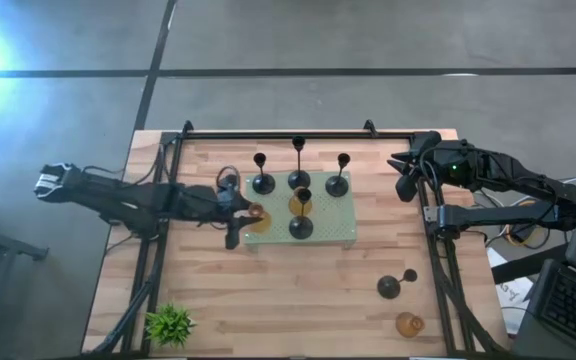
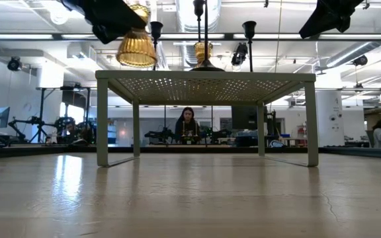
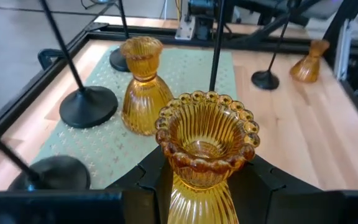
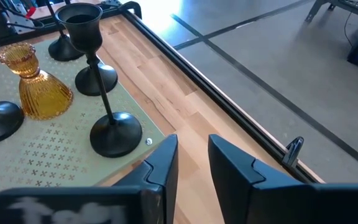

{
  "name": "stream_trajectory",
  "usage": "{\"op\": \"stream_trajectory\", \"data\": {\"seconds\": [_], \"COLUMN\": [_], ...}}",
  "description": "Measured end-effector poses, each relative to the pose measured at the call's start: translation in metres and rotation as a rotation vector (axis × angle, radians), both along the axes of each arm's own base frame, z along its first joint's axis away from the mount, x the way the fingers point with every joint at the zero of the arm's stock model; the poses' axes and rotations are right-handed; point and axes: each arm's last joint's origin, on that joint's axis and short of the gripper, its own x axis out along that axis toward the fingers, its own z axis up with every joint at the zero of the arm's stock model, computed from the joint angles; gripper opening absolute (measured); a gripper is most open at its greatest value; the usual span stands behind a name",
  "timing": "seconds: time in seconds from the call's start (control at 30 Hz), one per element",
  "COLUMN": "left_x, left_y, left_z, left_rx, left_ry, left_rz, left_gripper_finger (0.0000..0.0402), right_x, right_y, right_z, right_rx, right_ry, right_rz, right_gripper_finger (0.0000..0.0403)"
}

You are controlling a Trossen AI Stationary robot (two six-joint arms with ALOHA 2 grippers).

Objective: Pick & Place candle stick holders
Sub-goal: Align the top left yellow glass candle holder with the black candle holder on the shelf

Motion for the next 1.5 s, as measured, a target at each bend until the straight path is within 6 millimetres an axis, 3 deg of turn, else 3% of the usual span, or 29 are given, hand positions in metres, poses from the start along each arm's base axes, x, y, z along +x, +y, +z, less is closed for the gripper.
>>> {"op": "stream_trajectory", "data": {"seconds": [0.17, 0.4, 0.7, 1.0, 1.27, 1.5], "left_x": [0.012, 0.009, 0.023, 0.036, 0.025, 0.006], "left_y": [-0.001, 0.004, 0.014, 0.024, 0.024, 0.023], "left_z": [0.000, -0.001, -0.010, -0.017, -0.014, -0.035], "left_rx": [0.056, 0.133, 0.114, 0.116, 0.079, -0.006], "left_ry": [0.019, 0.026, 0.031, 0.019, 0.016, 0.001], "left_rz": [0.017, 0.122, 0.150, 0.167, 0.168, 0.187], "left_gripper_finger": [0.0126, 0.0126, 0.0126, 0.0126, 0.0126, 0.0126], "right_x": [0.000, 0.000, 0.000, 0.000, -0.001, -0.002], "right_y": [0.000, 0.000, 0.000, 0.000, 0.000, 0.000], "right_z": [0.000, 0.000, 0.000, 0.000, -0.002, -0.003], "right_rx": [0.000, 0.000, 0.000, 0.001, 0.006, 0.016], "right_ry": [0.002, 0.002, 0.001, 0.004, 0.029, 0.024], "right_rz": [0.000, 0.000, 0.000, 0.001, 0.001, -0.006], "right_gripper_finger": [0.0073, 0.0080, 0.0091, 0.0077, 0.0075, 0.0088]}}
